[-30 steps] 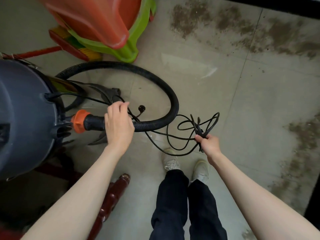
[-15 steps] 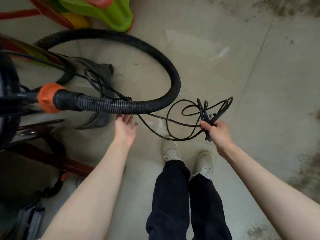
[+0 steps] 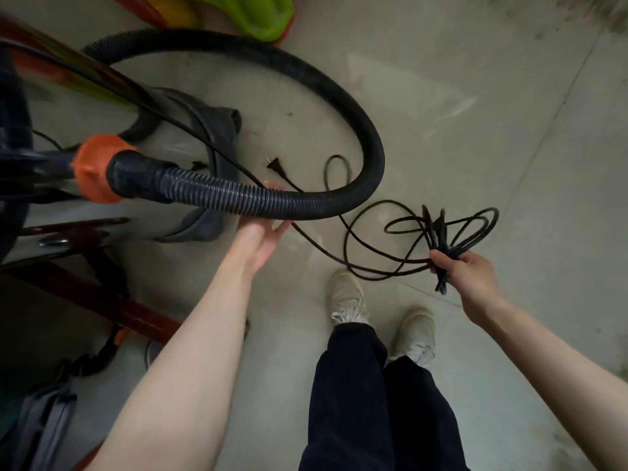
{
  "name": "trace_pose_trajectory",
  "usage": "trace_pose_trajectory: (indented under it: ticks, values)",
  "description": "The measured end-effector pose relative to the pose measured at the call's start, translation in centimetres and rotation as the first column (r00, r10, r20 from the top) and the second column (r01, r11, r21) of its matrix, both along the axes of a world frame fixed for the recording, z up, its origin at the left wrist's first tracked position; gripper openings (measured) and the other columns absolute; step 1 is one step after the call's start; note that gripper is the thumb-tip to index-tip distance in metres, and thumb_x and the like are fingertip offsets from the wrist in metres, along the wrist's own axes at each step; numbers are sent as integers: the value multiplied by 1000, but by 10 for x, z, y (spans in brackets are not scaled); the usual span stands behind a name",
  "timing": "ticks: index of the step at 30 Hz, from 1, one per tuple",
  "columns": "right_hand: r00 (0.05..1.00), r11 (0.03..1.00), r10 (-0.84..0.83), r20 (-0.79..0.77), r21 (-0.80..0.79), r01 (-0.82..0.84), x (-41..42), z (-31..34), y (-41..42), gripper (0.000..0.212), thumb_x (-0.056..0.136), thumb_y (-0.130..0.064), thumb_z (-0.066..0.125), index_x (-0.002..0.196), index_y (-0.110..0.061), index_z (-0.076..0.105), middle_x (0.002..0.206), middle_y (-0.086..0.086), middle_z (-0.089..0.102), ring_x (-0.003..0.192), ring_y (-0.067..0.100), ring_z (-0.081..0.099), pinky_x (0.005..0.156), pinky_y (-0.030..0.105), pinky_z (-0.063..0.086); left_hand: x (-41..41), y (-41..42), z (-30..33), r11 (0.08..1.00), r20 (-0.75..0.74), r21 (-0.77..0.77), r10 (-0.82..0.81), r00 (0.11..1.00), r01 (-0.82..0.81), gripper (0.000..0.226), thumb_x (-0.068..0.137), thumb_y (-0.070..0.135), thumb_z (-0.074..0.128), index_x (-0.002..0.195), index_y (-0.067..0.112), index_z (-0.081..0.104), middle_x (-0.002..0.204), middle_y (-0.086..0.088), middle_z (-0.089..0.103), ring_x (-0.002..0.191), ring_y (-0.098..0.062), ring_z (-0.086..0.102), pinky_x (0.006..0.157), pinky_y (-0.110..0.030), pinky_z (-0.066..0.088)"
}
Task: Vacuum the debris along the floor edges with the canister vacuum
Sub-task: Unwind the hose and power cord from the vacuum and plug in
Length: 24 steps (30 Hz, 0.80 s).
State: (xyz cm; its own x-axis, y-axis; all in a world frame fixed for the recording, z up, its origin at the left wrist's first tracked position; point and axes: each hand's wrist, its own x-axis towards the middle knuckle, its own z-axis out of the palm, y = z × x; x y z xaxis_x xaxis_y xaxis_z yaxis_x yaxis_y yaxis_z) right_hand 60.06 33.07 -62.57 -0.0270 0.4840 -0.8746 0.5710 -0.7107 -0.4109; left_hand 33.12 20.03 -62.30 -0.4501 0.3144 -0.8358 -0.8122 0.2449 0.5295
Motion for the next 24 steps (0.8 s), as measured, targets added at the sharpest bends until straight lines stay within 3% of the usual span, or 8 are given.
trace_pose_trajectory:
  ticks: [5,8,10,12,15,18,22,24]
  values:
    - [999,998,-24,-38,-67,21,4,3,-3,12,93,-10,62,82,-10,61,79,9,61,75,21,55,74,33,43,19,-20,-7,978,-64,-203,-62,996,48,29,97,-1,39,115,15,54,116,1,59,109,-12,54,105,-42,33]
    - [989,986,-96,-112,-145,80,5,16,-8,9,96,-6,56,90,-11,61,85,5,64,78,15,61,78,25,47,42,-34,-1,933,-62,-341,-148,987,118,44,98,0,39,140,12,40,140,-4,48,128,-20,45,109,-41,32]
    - [979,975,-134,-154,-196,102,8,28,-11,8,97,-5,53,99,-8,61,87,3,65,80,13,62,80,24,47,62,-41,5,868,-66,-457,-250,966,194,48,97,-1,40,144,8,35,143,-8,44,130,-23,44,109,-38,36]
    - [972,969,-139,-189,-229,94,11,41,-12,11,97,-5,53,104,-4,61,86,2,66,80,13,62,85,26,47,82,-42,15,798,-99,-512,-423,901,318,45,95,-7,39,139,4,42,140,-13,48,128,-25,46,108,-29,35]
    - [963,963,-116,-242,-264,49,14,63,-11,11,98,-7,52,98,-4,63,75,-4,70,78,10,62,86,24,47,112,-29,41,648,-197,-481,-736,648,590,47,93,-8,42,136,9,48,138,-9,47,130,-18,42,104,-16,27]
    - [952,953,-94,-291,-304,1,19,88,-9,15,98,-7,51,90,-8,64,72,-8,71,77,7,63,89,26,44,134,-6,65,470,-353,-479,-876,327,741,48,94,-1,45,138,19,48,145,-3,36,134,-12,31,109,-20,20]
    - [921,930,-177,-347,-364,41,34,122,1,26,97,-7,49,78,-9,67,76,-4,72,79,6,65,85,25,46,145,19,87,62,-242,-651,-962,-129,756,28,97,16,48,122,14,59,133,-6,47,125,-24,41,103,-38,38]
    - [914,919,-231,-334,-384,92,44,137,5,25,95,-9,51,79,-8,69,81,-2,72,88,10,62,90,28,46,146,25,102,51,-206,-689,-970,-128,723,25,97,18,47,118,10,59,121,-8,51,113,-26,50,93,-38,43]
